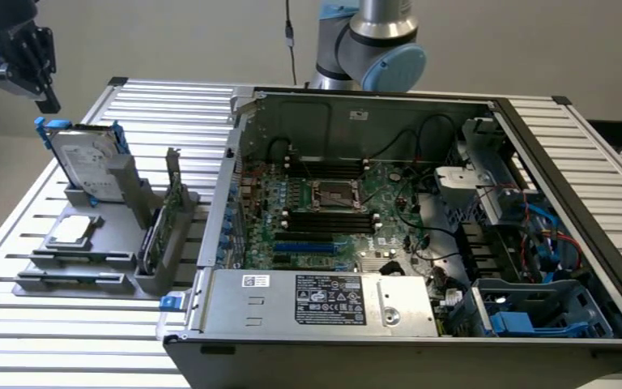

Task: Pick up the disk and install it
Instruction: 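Pick up the disk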

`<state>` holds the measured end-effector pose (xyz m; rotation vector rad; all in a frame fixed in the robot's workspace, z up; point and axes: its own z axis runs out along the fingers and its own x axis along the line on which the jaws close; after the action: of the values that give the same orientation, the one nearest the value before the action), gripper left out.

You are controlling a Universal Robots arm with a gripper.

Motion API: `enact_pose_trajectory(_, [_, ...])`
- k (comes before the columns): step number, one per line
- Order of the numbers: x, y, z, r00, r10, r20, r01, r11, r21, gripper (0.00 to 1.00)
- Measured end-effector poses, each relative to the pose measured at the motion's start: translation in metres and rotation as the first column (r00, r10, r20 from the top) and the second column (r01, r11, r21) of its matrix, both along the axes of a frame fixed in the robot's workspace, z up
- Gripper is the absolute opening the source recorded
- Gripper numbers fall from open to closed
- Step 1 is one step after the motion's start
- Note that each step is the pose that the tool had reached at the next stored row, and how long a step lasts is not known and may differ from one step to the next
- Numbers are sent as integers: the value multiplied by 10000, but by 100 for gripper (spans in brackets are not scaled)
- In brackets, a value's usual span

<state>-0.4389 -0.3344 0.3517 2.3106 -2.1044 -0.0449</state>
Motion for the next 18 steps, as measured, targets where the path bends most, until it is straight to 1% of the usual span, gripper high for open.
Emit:
enact_pose_trajectory(2, [0,0,0,10000,0,-1,0,10000,0,12])
enact_pose_trajectory(4, [0,0,-2,10000,0,-2,0,10000,0,24])
enact_pose_trajectory(5, [0,0,-5,10000,0,-1,0,10000,-1,24])
enact_pose_trajectory(8, [0,0,-15,10000,0,0,0,10000,0,42])
enact_pose_trajectory(9, [0,0,-19,10000,0,-1,0,10000,-1,42])
enact_pose_trajectory(11, [0,0,-29,10000,0,0,0,10000,0,53])
enact_pose_trajectory(13, [0,-1,-46,10000,-1,2,1,10000,3,53])
enact_pose_trajectory(14, [0,-1,-60,10000,-2,1,2,10000,5,60])
enact_pose_trajectory(18, [0,-3,-131,10000,-26,3,26,10000,13,60])
